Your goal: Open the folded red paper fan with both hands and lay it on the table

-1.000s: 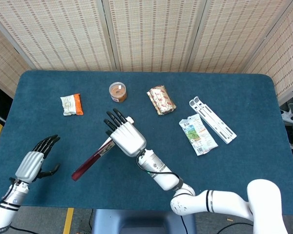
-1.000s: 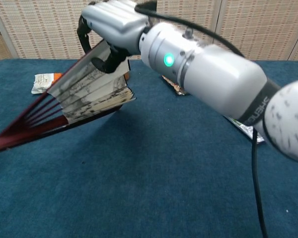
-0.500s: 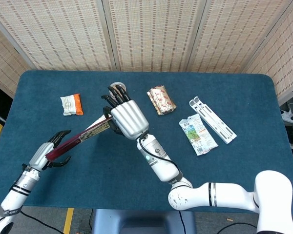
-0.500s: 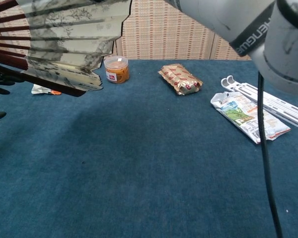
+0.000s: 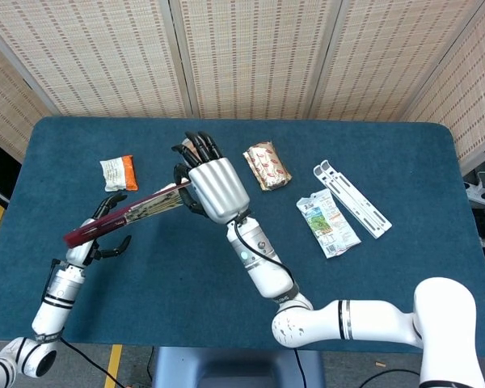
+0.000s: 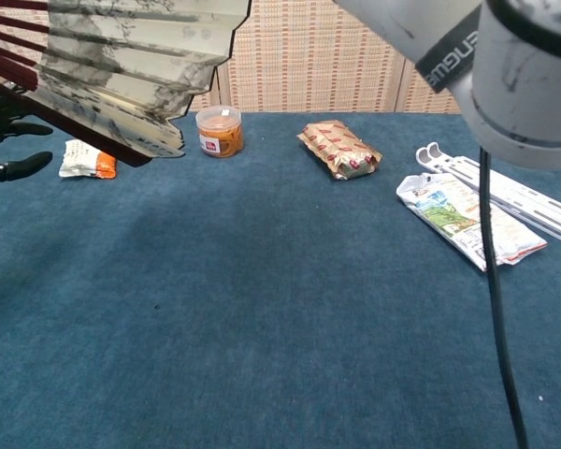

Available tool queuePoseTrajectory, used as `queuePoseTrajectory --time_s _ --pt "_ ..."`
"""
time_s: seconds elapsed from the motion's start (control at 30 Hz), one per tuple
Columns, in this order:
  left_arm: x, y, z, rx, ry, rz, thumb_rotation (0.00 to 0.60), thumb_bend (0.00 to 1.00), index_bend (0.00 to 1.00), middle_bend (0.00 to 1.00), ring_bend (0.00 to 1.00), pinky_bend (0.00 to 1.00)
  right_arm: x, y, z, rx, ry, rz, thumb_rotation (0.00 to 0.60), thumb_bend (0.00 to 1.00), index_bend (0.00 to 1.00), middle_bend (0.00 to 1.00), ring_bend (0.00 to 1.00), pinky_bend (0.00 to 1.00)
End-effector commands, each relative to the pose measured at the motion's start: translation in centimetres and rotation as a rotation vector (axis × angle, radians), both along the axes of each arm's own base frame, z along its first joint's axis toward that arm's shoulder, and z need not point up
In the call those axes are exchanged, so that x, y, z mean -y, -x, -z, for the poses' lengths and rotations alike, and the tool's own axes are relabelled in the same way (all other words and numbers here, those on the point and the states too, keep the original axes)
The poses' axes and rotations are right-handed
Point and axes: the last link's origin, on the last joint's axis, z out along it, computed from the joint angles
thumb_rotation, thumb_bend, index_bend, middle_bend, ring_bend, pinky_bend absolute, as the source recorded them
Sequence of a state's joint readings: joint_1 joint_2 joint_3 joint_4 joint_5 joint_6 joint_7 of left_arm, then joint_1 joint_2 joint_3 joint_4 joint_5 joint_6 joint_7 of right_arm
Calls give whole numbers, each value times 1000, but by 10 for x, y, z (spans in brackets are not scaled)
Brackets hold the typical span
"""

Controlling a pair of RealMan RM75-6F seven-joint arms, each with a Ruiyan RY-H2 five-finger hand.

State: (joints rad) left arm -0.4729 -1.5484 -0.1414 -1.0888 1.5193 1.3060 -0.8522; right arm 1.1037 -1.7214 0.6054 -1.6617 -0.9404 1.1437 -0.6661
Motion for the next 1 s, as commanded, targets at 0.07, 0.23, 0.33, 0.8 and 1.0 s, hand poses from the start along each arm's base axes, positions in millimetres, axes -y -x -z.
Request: queuePoseTrajectory --time_s 0.07,0.23,0.33,0.8,1.0 --pt "-3 -5 5 72 -38 -39 600 355 55 132 30 145 -1 1 4 22 -1 10 600 706 775 185 0 40" --pt "-6 -11 9 207 -114 -105 600 351 189 270 123 199 -3 1 9 33 -9 10 600 706 775 185 0 40" --pt "-10 -15 9 241 -141 -120 600 350 265 345 170 225 -4 -1 11 38 -4 6 600 706 775 185 0 41" --pt "-14 -28 11 251 -148 -113 600 376 431 517 257 229 -4 -1 19 34 12 19 600 706 775 185 0 42" --pt "-17 -34 10 250 -145 -107 600 405 442 536 266 223 -4 -2 21 34 29 26 600 706 776 185 0 42"
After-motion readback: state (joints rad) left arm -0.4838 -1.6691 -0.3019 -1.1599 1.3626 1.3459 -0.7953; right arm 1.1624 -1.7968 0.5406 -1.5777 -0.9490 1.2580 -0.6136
